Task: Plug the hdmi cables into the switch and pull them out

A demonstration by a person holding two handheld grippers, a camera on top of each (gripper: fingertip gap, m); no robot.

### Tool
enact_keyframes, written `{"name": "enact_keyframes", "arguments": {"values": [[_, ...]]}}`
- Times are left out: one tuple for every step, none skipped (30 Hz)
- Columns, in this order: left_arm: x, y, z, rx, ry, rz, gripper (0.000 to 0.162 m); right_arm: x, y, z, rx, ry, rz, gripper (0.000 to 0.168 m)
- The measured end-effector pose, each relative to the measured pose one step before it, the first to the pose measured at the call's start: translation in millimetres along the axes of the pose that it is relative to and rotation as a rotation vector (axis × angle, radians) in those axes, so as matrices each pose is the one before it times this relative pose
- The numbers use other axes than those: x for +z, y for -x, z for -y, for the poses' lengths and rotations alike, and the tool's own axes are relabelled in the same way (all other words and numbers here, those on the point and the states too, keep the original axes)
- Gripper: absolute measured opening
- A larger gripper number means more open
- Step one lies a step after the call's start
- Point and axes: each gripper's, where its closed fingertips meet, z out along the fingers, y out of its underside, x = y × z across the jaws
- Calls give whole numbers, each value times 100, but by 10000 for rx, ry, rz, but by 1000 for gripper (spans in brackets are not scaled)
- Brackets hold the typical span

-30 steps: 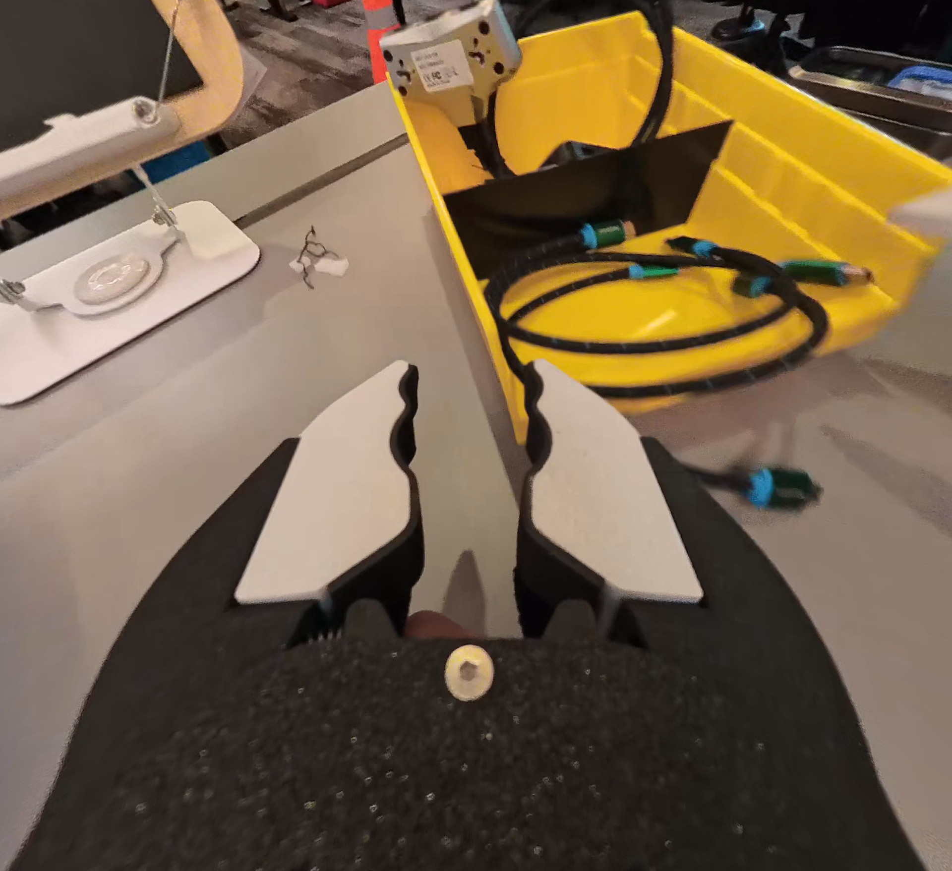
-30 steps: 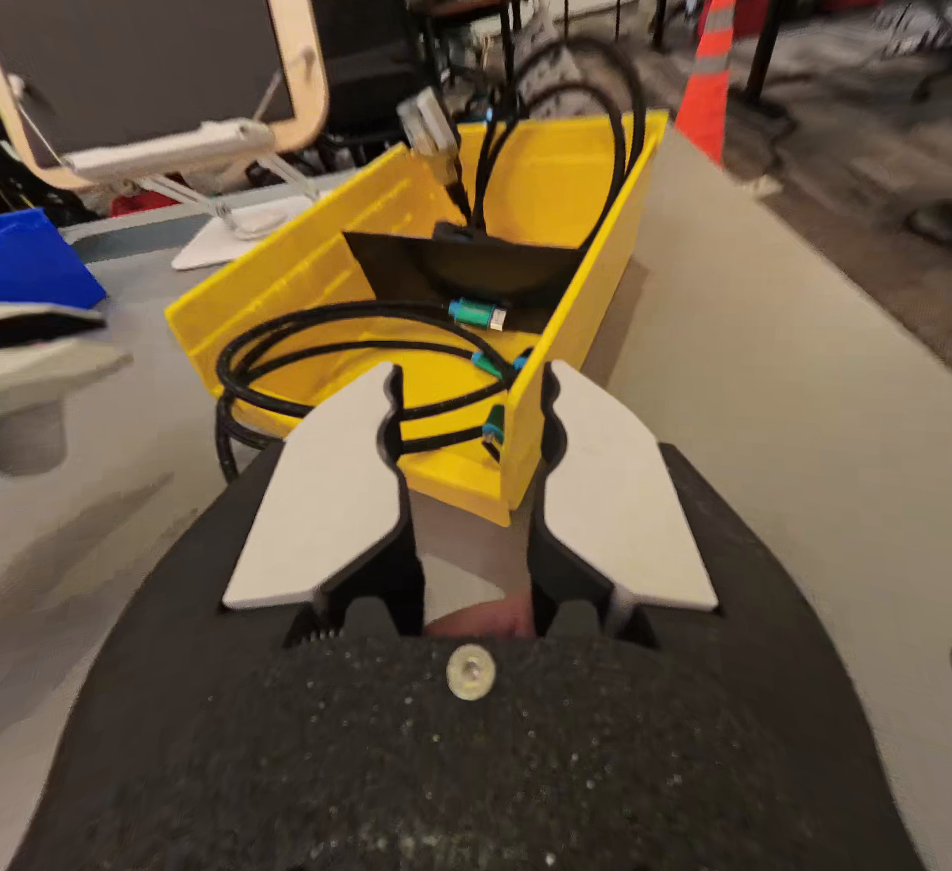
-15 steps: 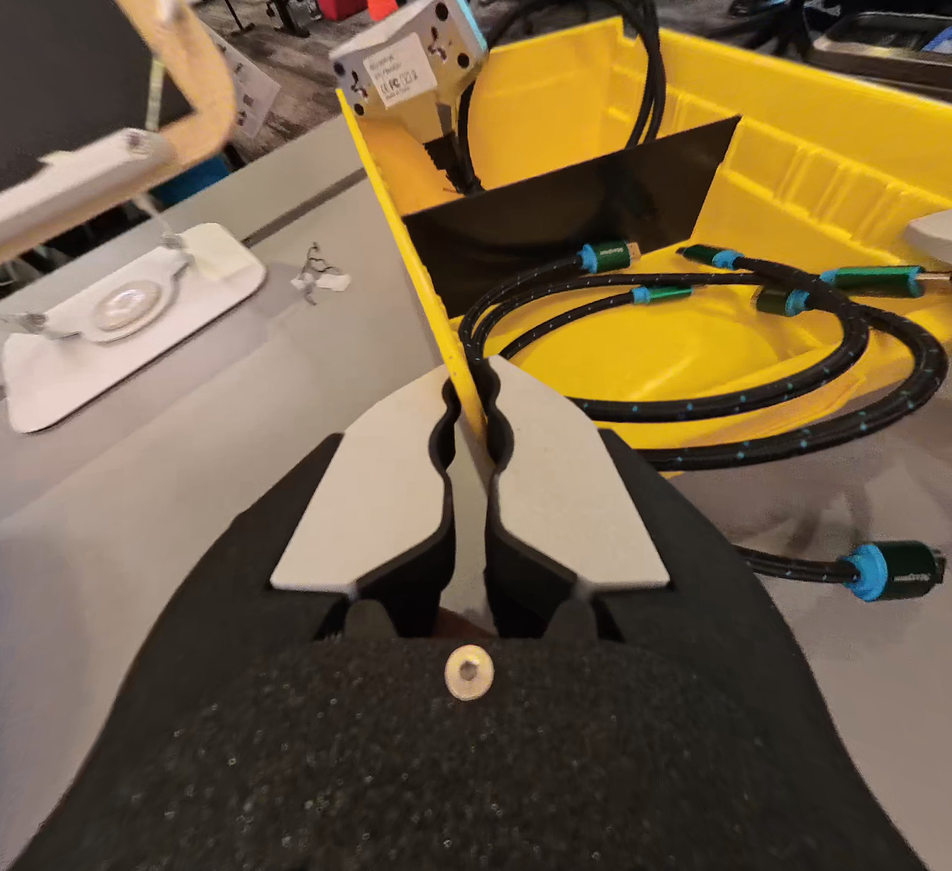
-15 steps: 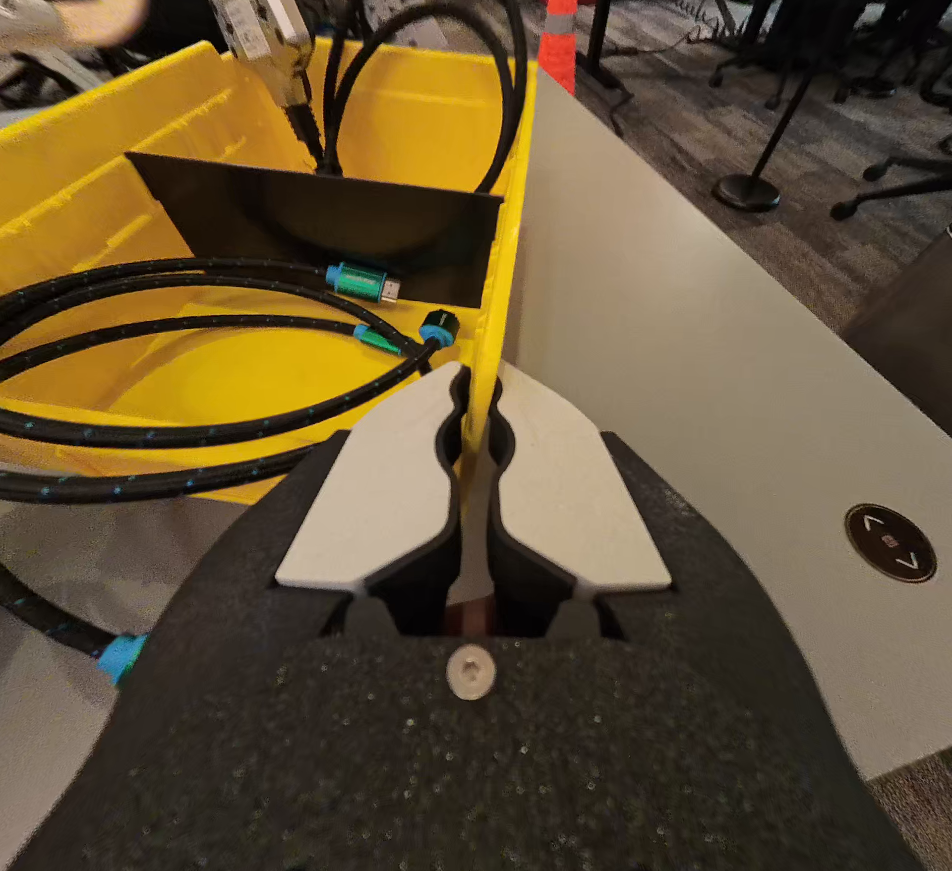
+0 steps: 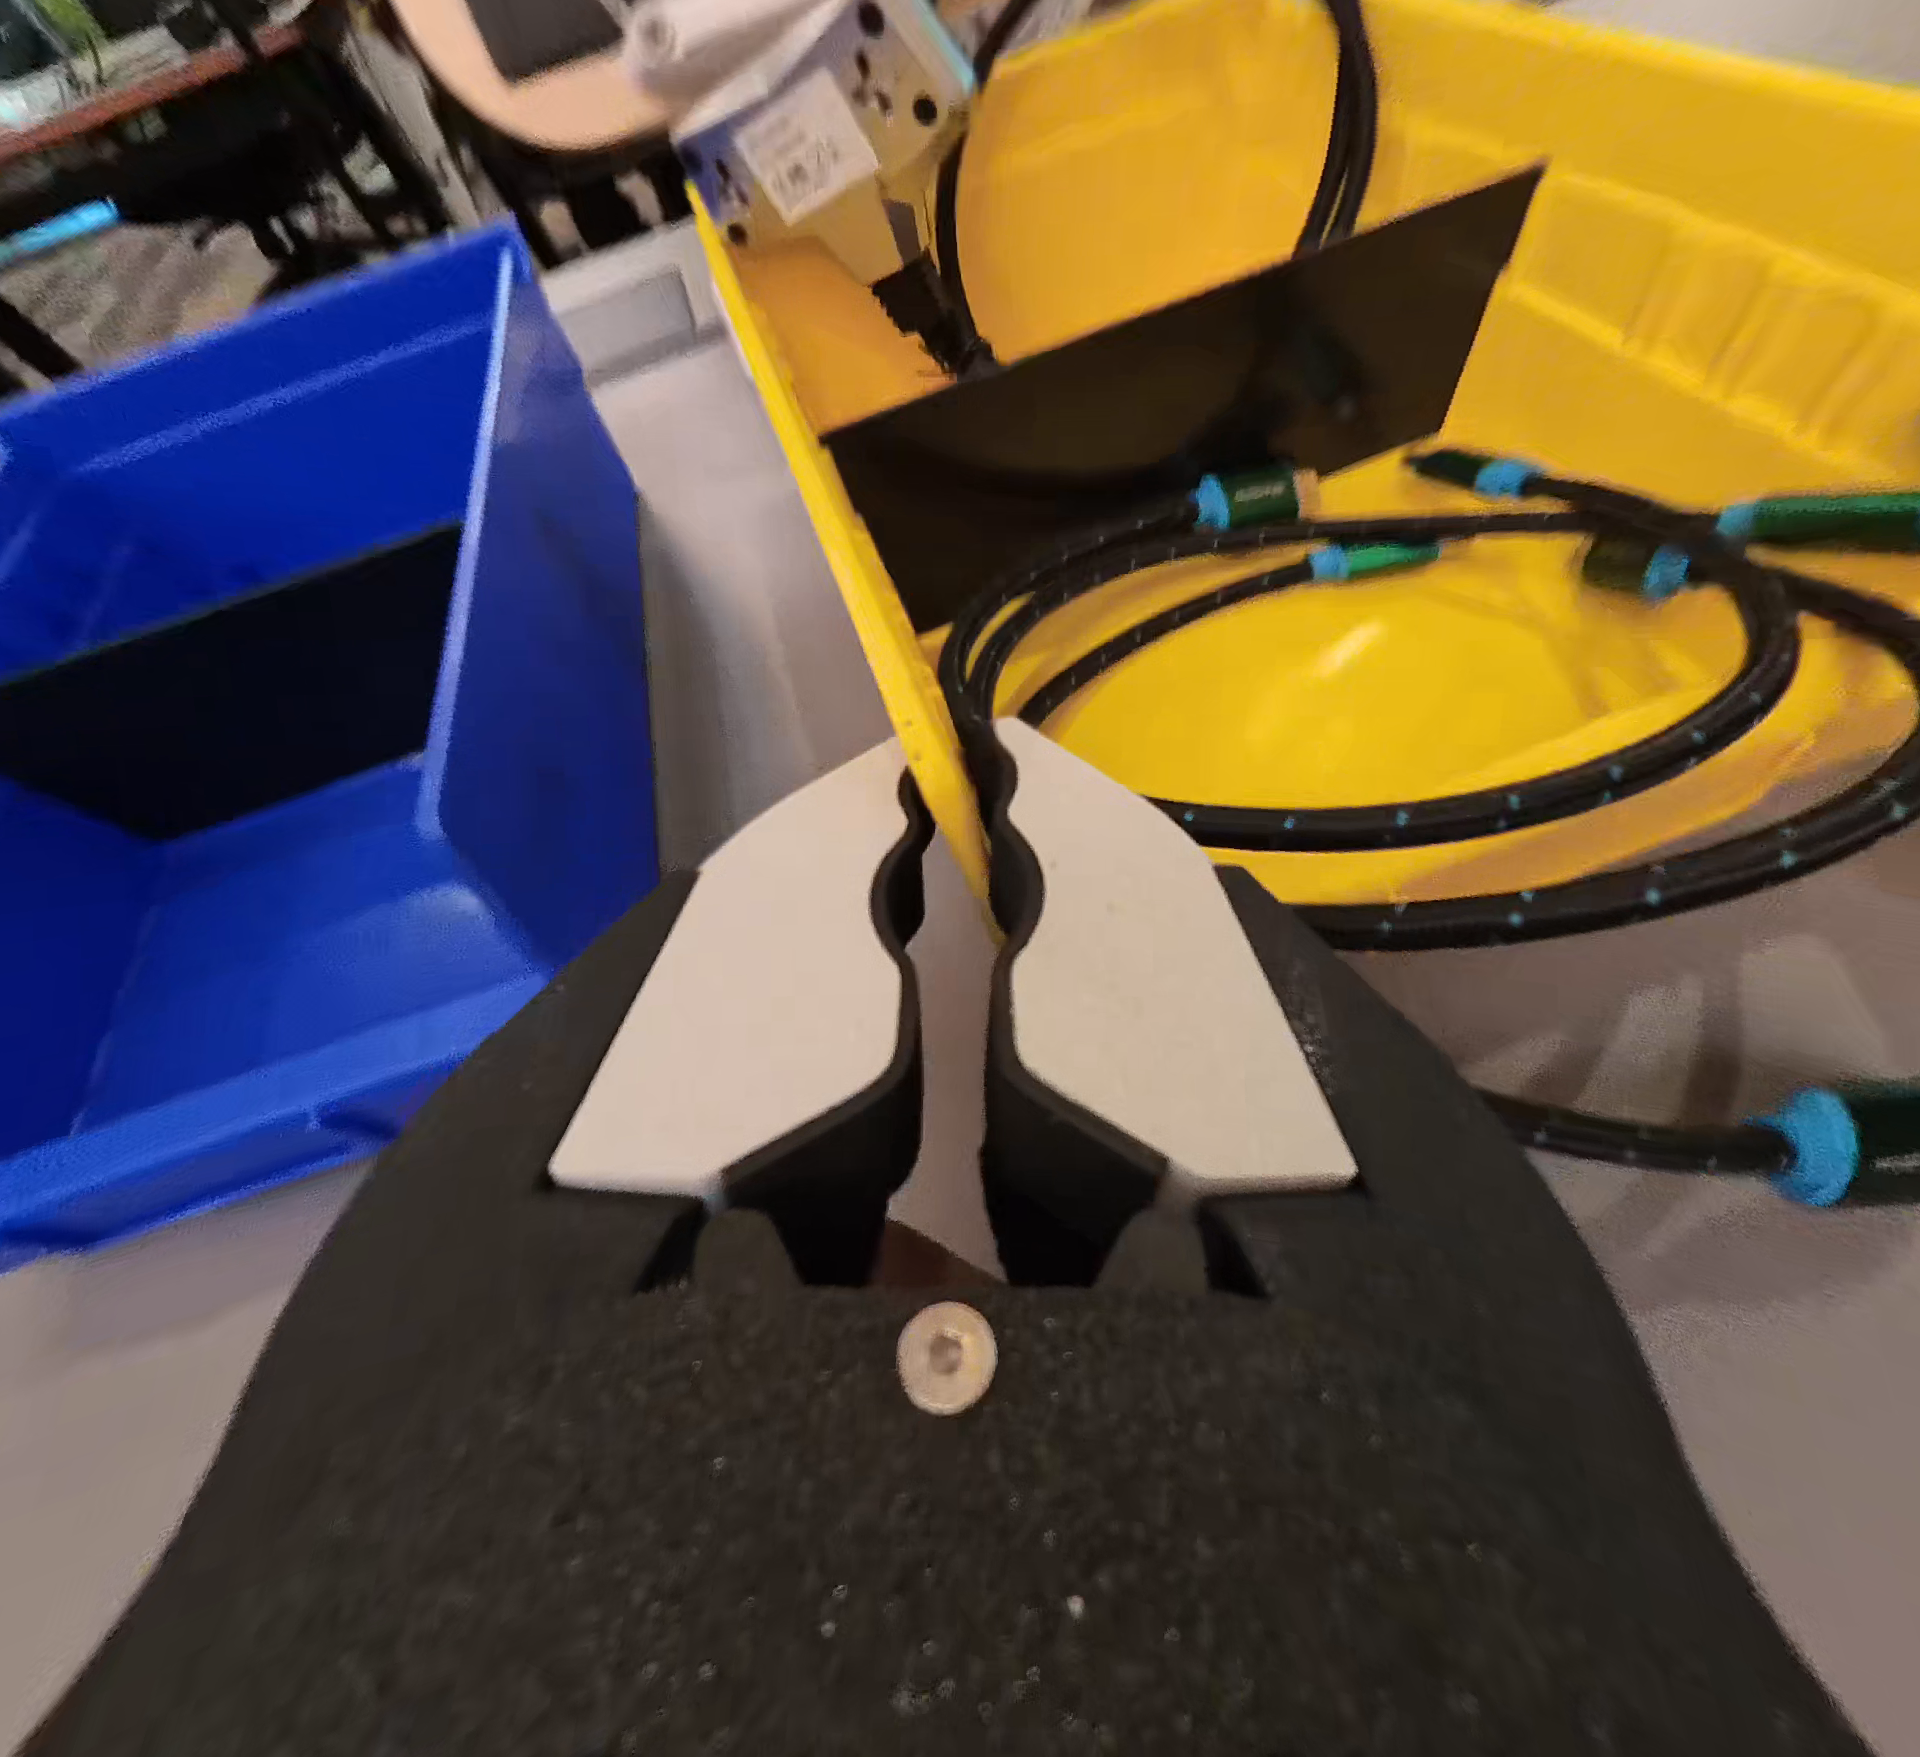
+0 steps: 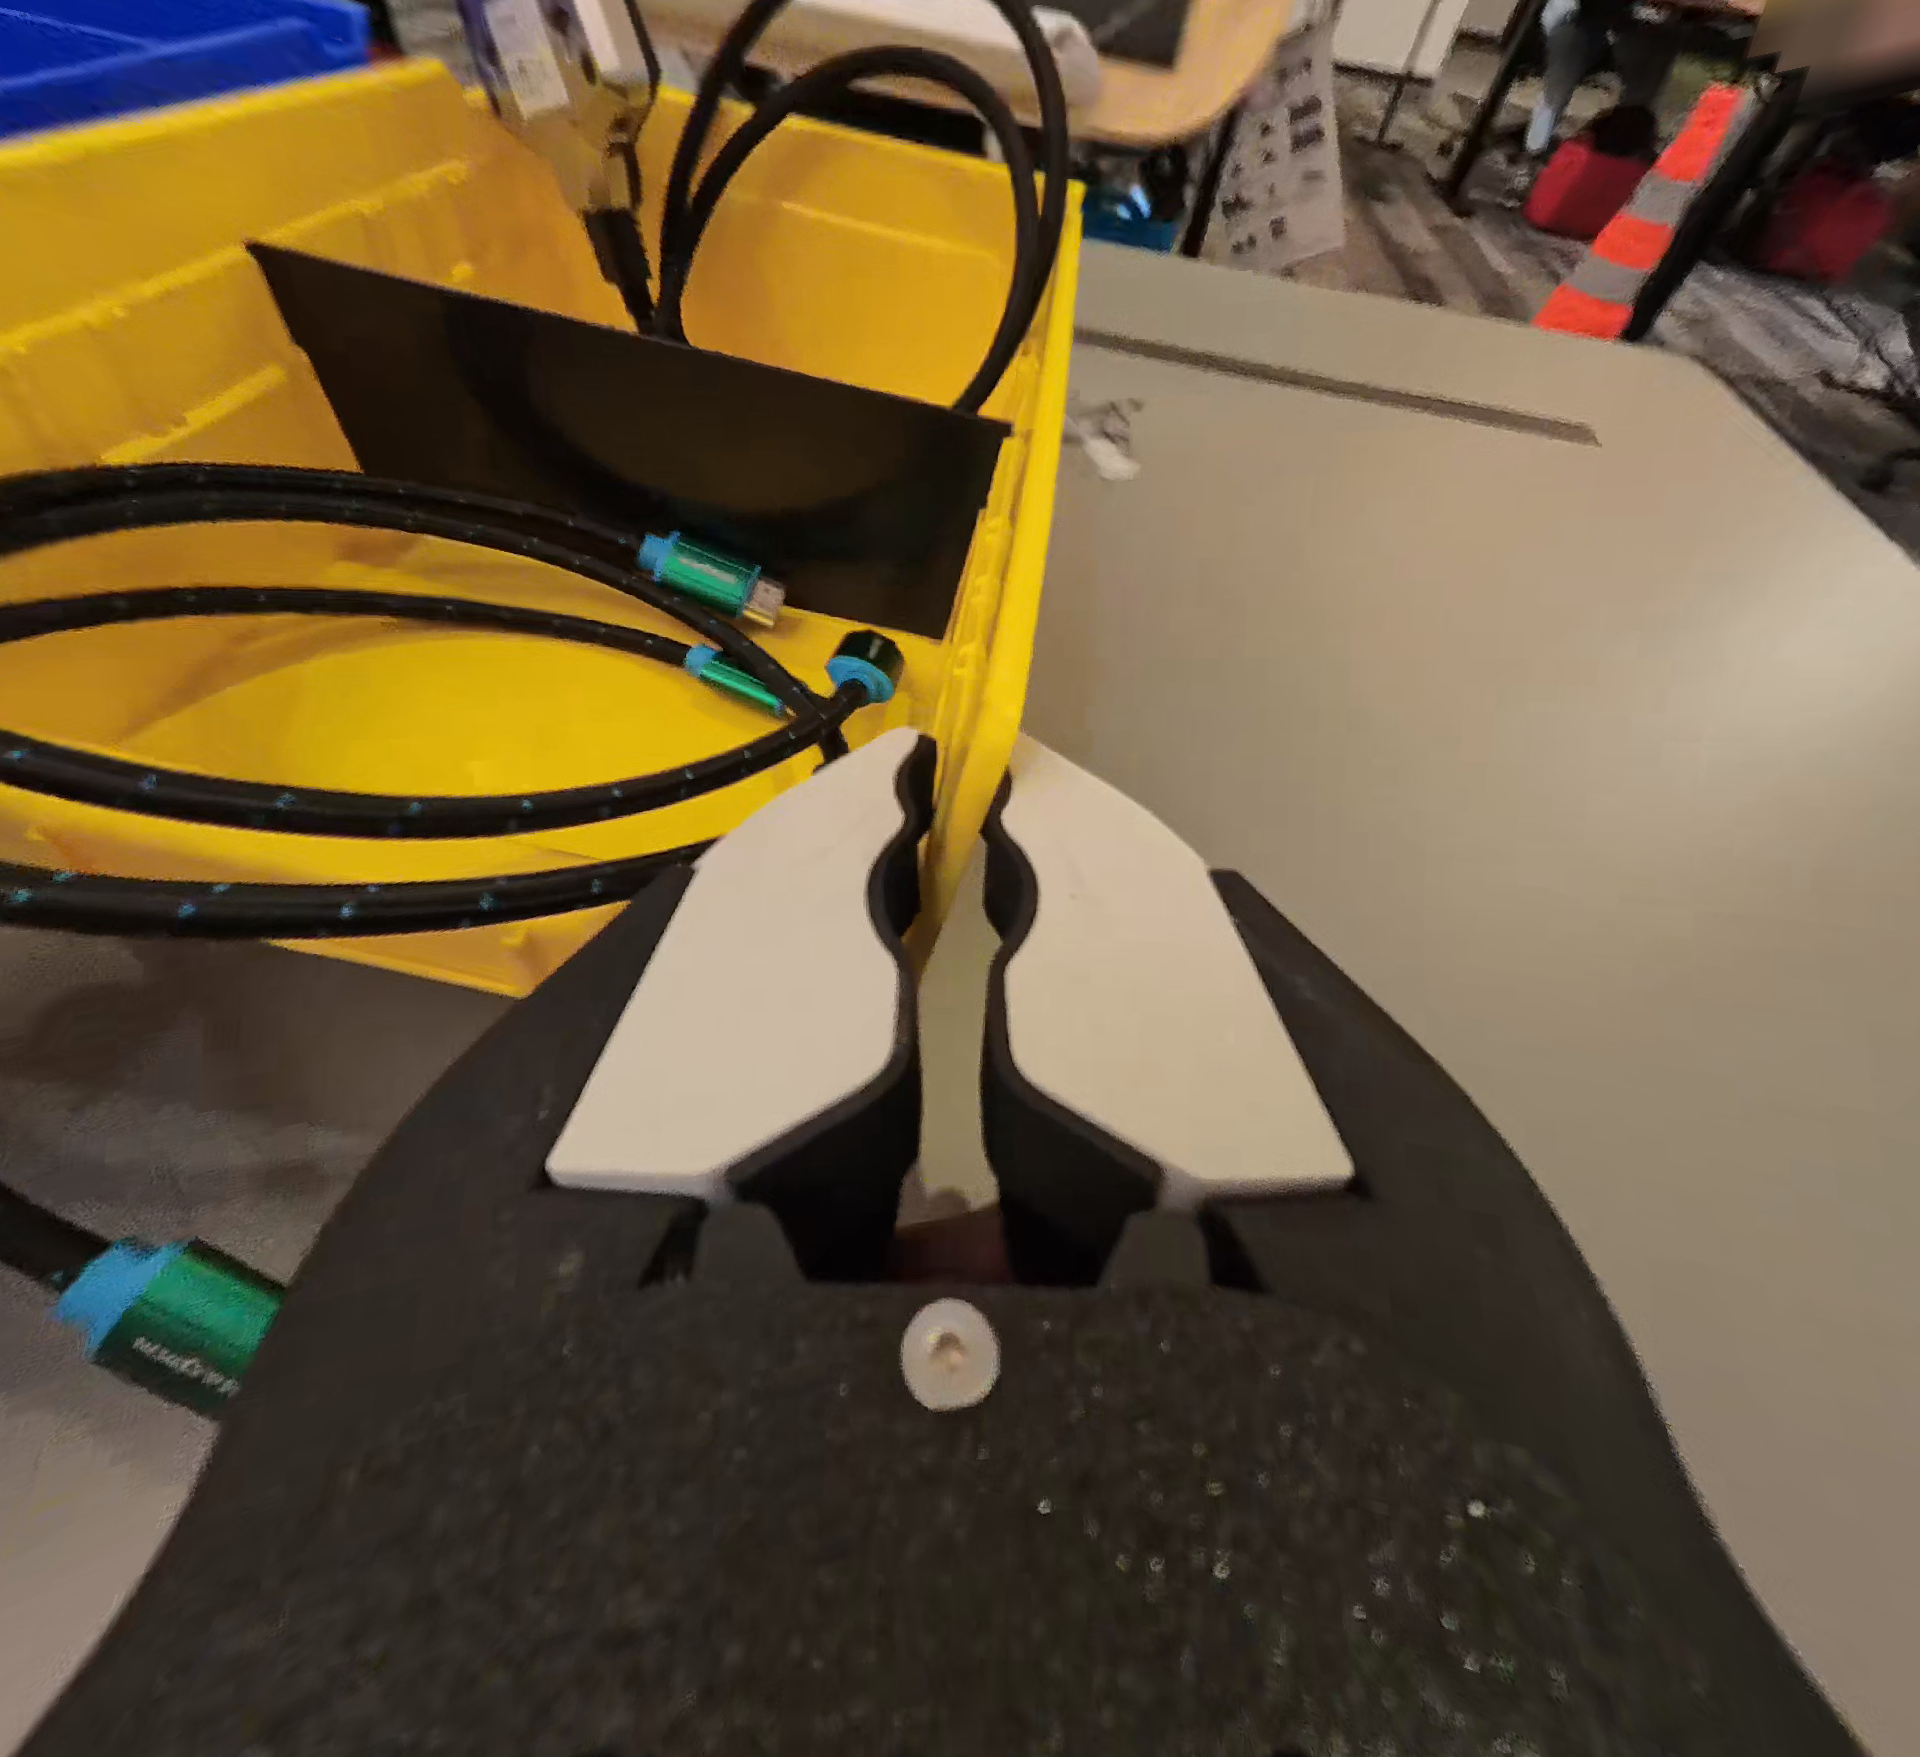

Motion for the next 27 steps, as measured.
{"name": "enact_keyframes", "arguments": {"values": [[165,219,-966,-195,149,-159,7,377,670,-129,-172,-63,280,6],[-99,-189,-283,-402,-135,-413,9,186,304,-292,-59,293,202,6],[-299,-307,-109,-355,30,-431,9,-74,13,93,79,-70,144,6],[-316,-121,-133,-310,192,-190,10,-132,122,-74,93,1,302,7],[-452,20,82,-229,-1,-86,10,-241,205,-45,26,-55,398,7],[-694,160,404,-174,-253,-56,16,-412,107,-79,-71,-64,356,11],[-878,382,536,-162,-320,-7,24,-561,-53,-156,-135,-48,268,20],[-962,626,565,-227,-330,6,29,-710,-68,-318,-161,27,269,25],[-1029,1005,454,-246,-209,46,38,-944,-70,-371,-193,32,311,31],[-1198,1791,384,-336,-167,373,25,-1173,-260,-218,-82,-78,196,38],[-1322,1965,561,-331,-356,237,22,-1255,-537,95,107,-236,1,36],[-1362,1021,643,-312,-433,-506,30,-1137,-414,317,234,-357,63,35],[-1295,578,258,-243,-223,-688,30,-958,-67,154,197,-284,257,35],[-1050,1288,-233,-32,125,-55,30,-726,124,-93,149,-124,295,35],[-818,2540,-377,169,226,874,30,-457,93,-192,172,10,163,35],[-434,2802,-397,322,275,950,30,-216,137,-168,176,88,66,34],[13,2463,-322,185,269,621,30,-22,370,-27,110,64,117,33],[417,2126,-262,-49,305,360,31,131,601,57,28,13,153,33],[700,2117,-40,-146,249,398,35,232,772,6,-73,23,152,32],[848,1922,327,-125,54,392,37,298,875,-45,-139,33,127,32],[970,1259,445,-16,27,129,38,352,1034,-51,-173,27,153,31],[1117,923,332,125,125,66,38,392,1192,-72,-185,57,199,31],[1184,1118,252,131,167,328,38,414,1289,-41,-207,58,231,31],[1196,1009,231,63,112,334,35,420,1352,1,-234,38,247,31],[1241,692,14,-57,198,129,31,416,1425,19,-207,3,305,31],[1213,209,-301,-80,356,-197,31,414,1470,-23,-143,-17,419,31],[918,-522,-338,-86,343,-655,24,377,1312,-113,-68,14,393,31]]}}
